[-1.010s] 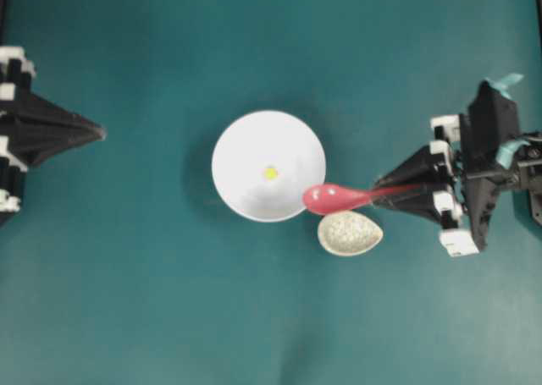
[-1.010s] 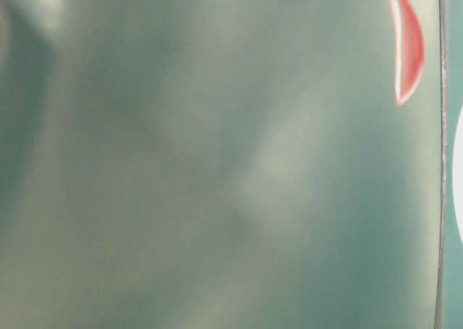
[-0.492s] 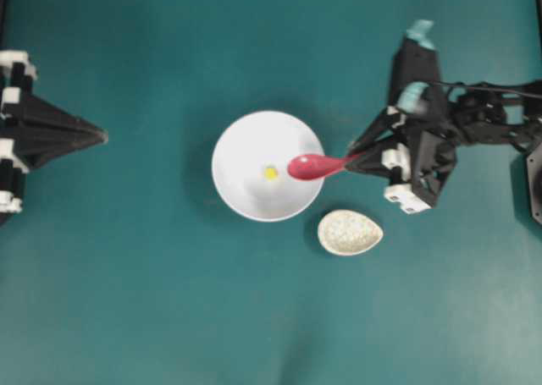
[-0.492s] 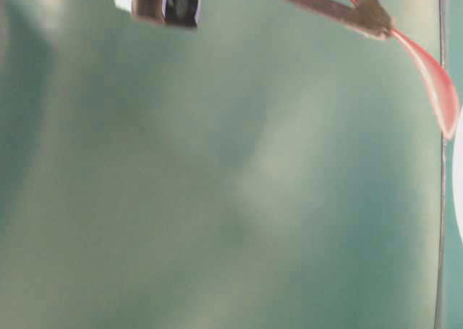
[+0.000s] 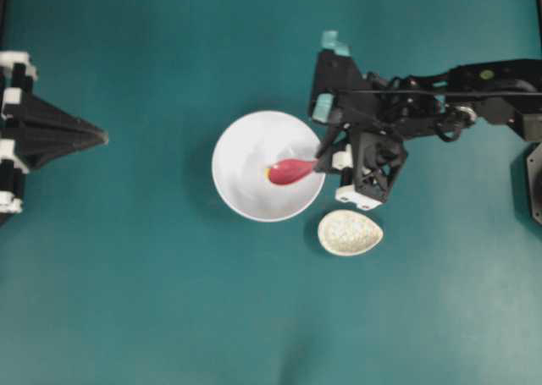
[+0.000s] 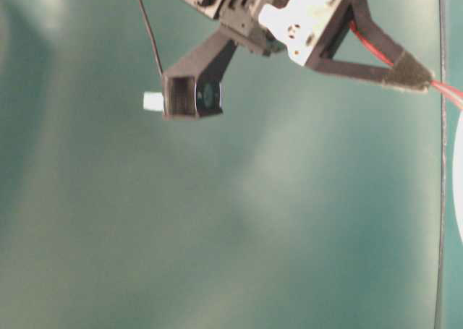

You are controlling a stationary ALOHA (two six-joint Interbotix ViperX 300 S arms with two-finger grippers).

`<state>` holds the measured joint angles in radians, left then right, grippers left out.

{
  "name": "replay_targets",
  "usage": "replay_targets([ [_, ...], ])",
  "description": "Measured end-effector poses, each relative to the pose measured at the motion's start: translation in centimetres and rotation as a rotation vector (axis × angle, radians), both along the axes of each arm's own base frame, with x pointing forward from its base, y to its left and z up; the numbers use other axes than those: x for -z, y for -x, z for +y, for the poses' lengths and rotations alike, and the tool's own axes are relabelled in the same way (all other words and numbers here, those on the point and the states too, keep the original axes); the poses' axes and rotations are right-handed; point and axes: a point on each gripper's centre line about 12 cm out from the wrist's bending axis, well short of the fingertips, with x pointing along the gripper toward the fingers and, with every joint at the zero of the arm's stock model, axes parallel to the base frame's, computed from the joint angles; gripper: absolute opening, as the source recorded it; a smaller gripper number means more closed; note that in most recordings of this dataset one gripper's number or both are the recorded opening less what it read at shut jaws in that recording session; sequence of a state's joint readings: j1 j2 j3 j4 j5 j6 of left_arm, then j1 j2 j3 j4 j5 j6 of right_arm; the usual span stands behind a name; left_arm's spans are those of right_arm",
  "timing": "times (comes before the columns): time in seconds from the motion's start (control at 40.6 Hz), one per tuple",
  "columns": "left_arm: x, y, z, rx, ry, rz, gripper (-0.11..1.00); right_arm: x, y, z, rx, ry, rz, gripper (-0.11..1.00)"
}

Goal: Scoop the yellow hexagonal prism block from the bowl with a spoon using the right arm.
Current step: 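Lower the spoon into the bowl beside the yellow block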

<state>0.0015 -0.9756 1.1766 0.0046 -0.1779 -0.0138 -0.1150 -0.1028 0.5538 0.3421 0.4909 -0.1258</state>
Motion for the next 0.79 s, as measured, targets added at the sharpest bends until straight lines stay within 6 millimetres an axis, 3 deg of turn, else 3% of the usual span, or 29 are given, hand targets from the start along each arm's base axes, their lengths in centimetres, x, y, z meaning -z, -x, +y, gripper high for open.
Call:
replay_targets([
  [0.542,0.1,0.0,0.0,0.000,0.000,0.002,-0.01,0.6,-0.5,0.0,0.086,-0.074,0.054,0.24],
  [0.788,0.0,0.0,0.0,0.000,0.000,-0.002,-0.01,1.9,-0.3,0.0,0.096,-0.082,0.122,0.24],
])
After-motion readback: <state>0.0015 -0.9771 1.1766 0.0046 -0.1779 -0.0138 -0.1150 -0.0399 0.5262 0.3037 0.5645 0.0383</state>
